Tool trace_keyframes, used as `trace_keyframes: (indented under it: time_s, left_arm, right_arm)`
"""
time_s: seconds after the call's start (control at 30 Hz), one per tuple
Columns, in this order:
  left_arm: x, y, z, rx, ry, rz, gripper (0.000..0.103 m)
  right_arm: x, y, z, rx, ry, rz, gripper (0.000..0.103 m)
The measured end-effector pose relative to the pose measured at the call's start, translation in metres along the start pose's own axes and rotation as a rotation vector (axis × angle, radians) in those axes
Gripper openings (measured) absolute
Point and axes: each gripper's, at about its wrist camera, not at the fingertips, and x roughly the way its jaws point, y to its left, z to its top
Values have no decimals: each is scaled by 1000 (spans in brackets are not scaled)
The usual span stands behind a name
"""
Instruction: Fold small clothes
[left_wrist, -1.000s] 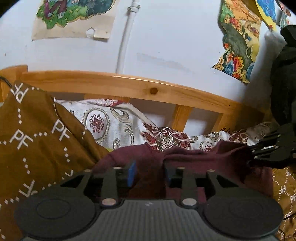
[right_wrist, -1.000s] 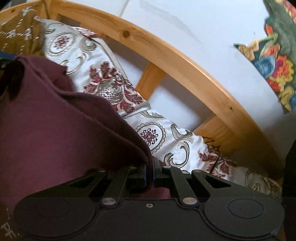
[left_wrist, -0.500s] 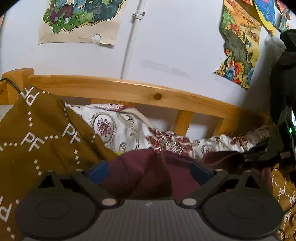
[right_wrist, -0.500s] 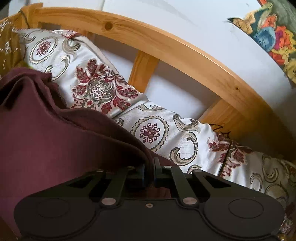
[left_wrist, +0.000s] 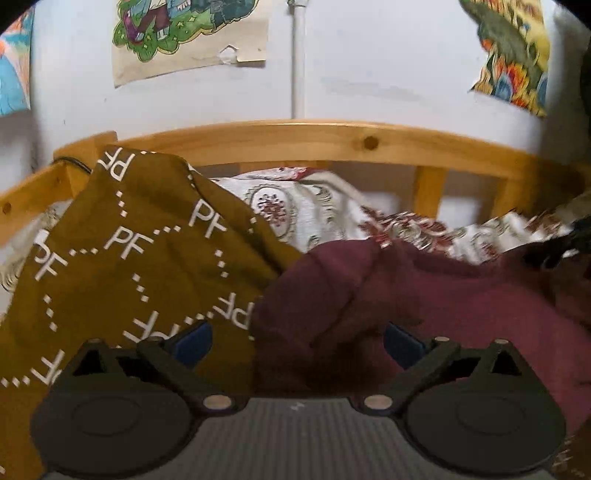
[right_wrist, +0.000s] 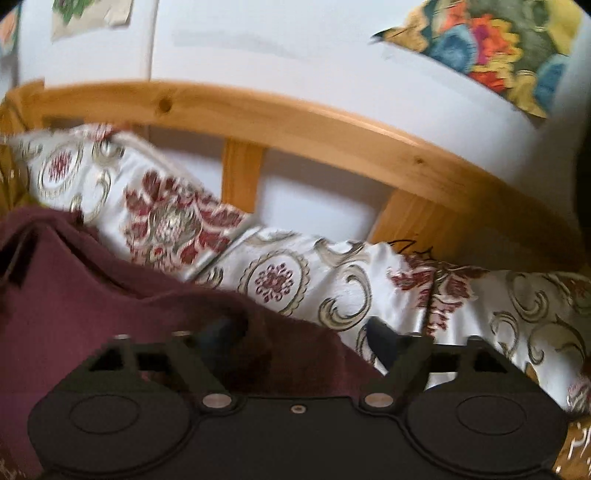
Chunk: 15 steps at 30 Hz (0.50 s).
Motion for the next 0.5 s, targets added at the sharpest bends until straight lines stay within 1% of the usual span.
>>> trace_keyframes:
  time_s: [0.03,0.07,0.1,0.17,0.3,0.37,0.5]
  left_arm:
    - [2,-1,0,8,2,10,101]
    - [3,-2,0,14,3,17,101]
    - [4,-2,0,18,4,20,101]
    - [7,-2,1,21,9,28,101]
    - [13,-2,1,22,24,45,101]
    - [16,-1,1,22,37,59,101]
    - [25,3,-1,-3,88,94,101]
  right_arm:
    - [-4,-2,-1,18,-17,-1,92]
    - [-9,-4,-4,40,-38,-6,98]
    - [-14,-5,-8,55,-58,-14,102]
    - [-22,-2,-19,66,-92,-37,102]
    - [-31,12,-47,68,-85,-32,102]
    - [-33,23,-61,26,-80,-35,102]
    - [-32,47,-79,-149,-71,-59,102]
